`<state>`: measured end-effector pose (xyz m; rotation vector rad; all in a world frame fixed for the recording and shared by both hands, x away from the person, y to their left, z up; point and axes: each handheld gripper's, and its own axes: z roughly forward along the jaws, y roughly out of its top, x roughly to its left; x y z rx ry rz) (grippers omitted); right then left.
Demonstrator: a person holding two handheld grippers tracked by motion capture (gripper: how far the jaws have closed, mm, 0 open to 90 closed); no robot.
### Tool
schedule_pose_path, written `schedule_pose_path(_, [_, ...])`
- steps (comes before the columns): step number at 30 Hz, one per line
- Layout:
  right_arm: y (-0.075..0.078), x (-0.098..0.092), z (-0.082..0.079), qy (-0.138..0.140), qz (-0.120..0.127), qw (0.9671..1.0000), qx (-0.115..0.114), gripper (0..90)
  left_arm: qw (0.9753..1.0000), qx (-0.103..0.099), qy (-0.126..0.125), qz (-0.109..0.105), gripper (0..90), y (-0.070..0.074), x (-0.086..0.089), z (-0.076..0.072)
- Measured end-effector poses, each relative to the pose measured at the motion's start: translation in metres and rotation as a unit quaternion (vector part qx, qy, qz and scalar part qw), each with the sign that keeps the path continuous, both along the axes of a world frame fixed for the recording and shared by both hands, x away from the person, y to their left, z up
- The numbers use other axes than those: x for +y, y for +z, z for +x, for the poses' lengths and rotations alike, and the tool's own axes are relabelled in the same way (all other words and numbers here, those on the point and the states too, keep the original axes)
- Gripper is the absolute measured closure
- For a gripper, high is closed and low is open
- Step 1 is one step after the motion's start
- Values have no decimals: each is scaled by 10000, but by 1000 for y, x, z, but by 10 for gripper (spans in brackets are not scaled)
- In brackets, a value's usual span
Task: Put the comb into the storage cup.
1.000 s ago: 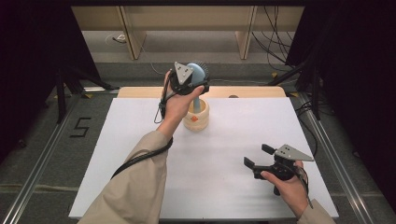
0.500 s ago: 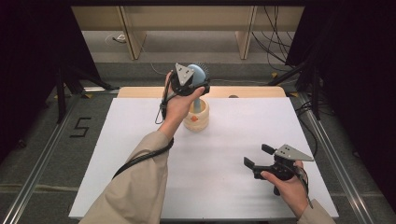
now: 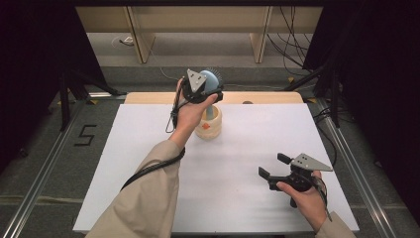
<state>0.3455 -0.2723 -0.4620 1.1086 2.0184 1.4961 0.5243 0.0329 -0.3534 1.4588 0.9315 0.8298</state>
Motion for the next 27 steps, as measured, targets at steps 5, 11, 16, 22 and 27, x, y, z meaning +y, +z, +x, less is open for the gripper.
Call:
schedule_pose_path(5, [0,0,0,4,-10,10000,1,66,10000,2,-7,-4,199,-1,-1,0])
schedule_pose_path(11, [0,0,0,4,-2,10000,-2,66,10000,-3,5,-5,199,-2,0,0])
schedule_pose_path(16, [0,0,0,5,-6,10000,-7,66,10000,8,-14,-20,199,-3,0,1])
schedule_pose_path(22, [0,0,0,8,-4,10000,-3,66,10000,16,-2,0,199,-4,0,2])
schedule_pose_path(27, [0,0,0,15,-5,10000,-6,66,10000,28,2,-8,199,-6,0,2])
